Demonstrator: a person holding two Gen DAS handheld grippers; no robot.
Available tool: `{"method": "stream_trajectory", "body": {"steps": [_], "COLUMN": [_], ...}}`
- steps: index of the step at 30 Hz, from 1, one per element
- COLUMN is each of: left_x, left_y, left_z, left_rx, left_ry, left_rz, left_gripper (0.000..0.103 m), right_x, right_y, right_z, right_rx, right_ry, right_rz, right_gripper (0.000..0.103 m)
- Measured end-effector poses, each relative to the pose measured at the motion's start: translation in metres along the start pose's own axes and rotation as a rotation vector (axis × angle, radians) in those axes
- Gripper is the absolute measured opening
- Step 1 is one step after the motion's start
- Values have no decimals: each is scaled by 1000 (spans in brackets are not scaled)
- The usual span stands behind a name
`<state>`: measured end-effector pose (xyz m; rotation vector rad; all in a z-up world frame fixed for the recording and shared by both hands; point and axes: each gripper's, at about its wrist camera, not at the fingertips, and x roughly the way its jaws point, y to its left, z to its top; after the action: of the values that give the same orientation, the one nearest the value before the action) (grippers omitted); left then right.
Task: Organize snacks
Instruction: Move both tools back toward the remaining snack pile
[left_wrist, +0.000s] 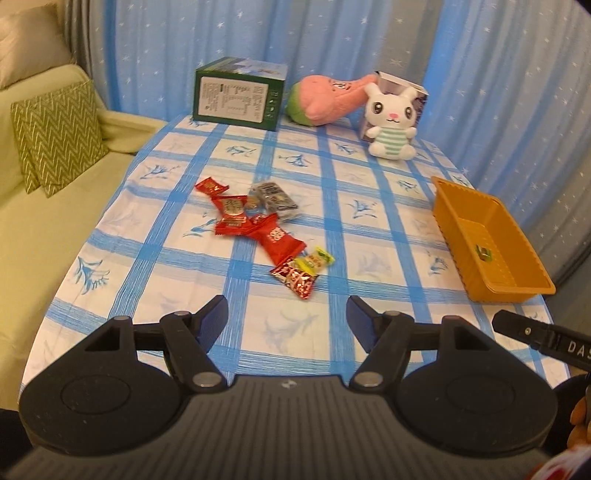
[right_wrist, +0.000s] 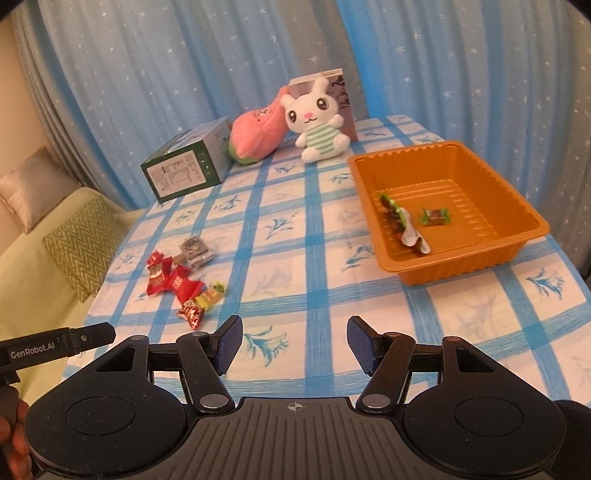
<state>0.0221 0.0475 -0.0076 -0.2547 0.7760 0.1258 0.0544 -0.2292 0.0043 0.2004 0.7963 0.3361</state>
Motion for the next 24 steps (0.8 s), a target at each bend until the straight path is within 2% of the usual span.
{"method": "stream_trajectory", "body": {"steps": [10, 24], "left_x": [40, 126], "left_y": [10, 2], "left_z": [4, 15], "left_rx": [-82, -140], "left_ry": [22, 71], "left_rz": [1, -27], "left_gripper": [65, 41], "right_x": [42, 109], "right_y": [5, -6], "right_z": [2, 15], "right_rx": [-18, 2], "right_ry": [40, 89], "right_rz": [-1, -8], "right_gripper": [63, 63]}}
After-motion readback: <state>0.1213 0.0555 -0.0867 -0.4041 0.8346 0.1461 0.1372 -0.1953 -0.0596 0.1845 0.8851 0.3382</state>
